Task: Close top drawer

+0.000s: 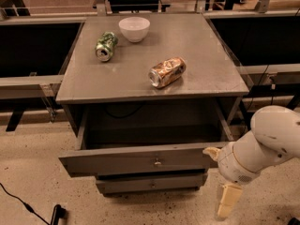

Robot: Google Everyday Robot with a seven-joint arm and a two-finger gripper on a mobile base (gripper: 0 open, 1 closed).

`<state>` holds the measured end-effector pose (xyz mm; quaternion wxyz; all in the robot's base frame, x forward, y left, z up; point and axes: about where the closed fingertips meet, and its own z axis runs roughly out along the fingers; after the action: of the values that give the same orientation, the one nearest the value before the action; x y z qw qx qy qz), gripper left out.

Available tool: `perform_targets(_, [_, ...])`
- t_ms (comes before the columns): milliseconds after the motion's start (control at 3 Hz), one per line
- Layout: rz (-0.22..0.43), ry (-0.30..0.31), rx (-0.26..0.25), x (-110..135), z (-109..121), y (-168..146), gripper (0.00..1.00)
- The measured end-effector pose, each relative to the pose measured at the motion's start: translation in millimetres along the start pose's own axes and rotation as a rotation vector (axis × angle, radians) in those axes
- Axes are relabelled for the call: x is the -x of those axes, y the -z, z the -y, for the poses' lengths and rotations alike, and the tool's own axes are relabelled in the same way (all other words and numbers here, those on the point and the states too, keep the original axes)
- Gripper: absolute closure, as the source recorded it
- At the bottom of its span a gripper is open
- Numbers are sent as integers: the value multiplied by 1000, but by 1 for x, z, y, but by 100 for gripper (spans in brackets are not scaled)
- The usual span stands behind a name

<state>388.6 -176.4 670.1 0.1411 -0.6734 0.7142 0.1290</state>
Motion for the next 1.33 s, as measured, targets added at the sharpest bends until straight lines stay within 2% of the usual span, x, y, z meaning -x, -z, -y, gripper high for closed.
perform_targets(333, [10, 24, 8, 3, 8, 2, 18])
perform_targets(667, [44, 42, -32, 4, 34, 4, 49])
perform_targets(1000, [79, 70, -106, 7, 57, 4, 72])
perform_targets(1333, [78, 118, -189, 12, 80, -8, 95])
